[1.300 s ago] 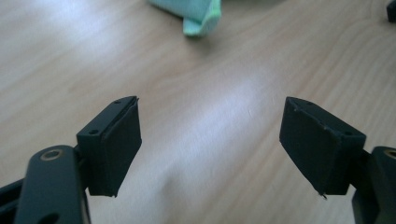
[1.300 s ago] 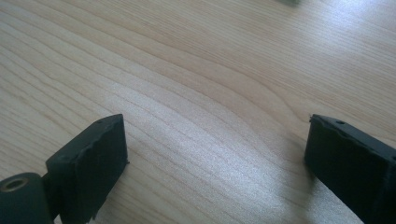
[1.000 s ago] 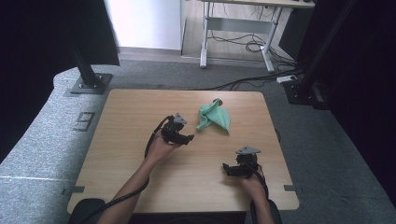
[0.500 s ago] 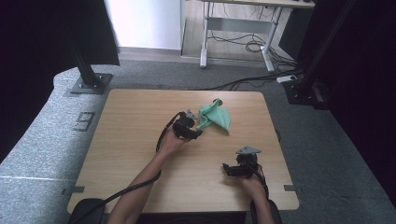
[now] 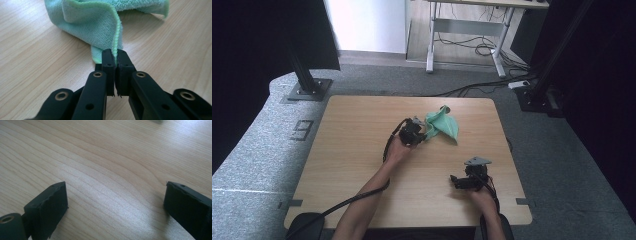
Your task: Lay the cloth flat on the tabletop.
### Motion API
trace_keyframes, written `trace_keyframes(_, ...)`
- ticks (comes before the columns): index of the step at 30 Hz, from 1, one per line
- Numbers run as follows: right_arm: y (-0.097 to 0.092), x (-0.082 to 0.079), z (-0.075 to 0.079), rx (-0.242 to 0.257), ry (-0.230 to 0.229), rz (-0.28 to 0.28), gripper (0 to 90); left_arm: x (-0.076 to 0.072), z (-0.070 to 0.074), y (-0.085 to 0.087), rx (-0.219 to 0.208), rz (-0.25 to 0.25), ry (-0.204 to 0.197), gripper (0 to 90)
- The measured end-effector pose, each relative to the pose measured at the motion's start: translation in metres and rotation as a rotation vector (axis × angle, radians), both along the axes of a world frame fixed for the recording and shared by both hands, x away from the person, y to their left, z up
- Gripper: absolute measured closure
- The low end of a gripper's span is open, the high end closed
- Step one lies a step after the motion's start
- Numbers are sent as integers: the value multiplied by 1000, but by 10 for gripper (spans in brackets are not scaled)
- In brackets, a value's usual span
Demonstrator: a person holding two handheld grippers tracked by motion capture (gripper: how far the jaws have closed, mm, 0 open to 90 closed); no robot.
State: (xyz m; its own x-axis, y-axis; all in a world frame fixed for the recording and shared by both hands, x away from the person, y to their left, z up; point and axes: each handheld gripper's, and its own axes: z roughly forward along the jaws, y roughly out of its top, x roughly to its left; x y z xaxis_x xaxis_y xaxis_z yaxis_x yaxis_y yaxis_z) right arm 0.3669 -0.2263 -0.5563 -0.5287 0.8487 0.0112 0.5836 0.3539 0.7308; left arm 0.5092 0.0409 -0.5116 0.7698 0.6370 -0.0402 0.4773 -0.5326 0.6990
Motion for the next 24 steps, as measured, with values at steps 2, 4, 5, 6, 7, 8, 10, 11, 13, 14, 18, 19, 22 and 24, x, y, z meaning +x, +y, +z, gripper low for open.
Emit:
trace_keyframes(2, 0, 0, 0, -1, 0, 0, 52, -5, 6, 3, -19, -8, -2, 871)
trace_keyframes(4, 0, 0, 0, -1, 0, 1, 52, -8, 9, 4, -26, -8, -4, 872)
trace_keyframes(5, 0, 0, 0, -2, 0, 3, 52, -13, 16, 7, -46, -16, -1, 872)
trace_keyframes(6, 0, 0, 0, -2, 0, 3, 52, -13, 16, 7, -46, -16, -1, 872)
trace_keyframes(7, 0, 0, 0, -1, 0, 2, 52, -16, 20, 8, -53, -18, -2, 871)
trace_keyframes(8, 0, 0, 0, -1, 0, 2, 52, -20, 24, 10, -59, -20, -1, 871)
trace_keyframes(10, 0, 0, 0, -2, -1, 2, 52, -29, 33, 16, -74, -29, 5, 871)
trace_keyframes(11, 0, 0, 0, -2, -1, 2, 52, -29, 33, 16, -74, -29, 5, 870)
trace_keyframes(13, 0, 0, 0, -2, 0, 3, 52, -38, 39, 22, -89, -37, 13, 869)
trace_keyframes(14, 0, 0, 0, -2, 0, 2, 54, -47, 44, 27, -88, -42, 11, 868)
trace_keyframes(18, 1, -1, 0, -2, 2, 1, 56, -60, 49, 38, -98, -48, 12, 865)
trace_keyframes(19, 1, -1, 0, -3, 2, 1, 58, -65, 50, 42, -104, -51, 16, 864)
trace_keyframes(22, 2, -3, 0, 0, 1, -4, 58, -76, 53, 53, -116, -49, 23, 862)
trace_keyframes(24, 3, -4, 0, 4, 5, -1, 58, -85, 52, 62, -120, -46, 28, 862)
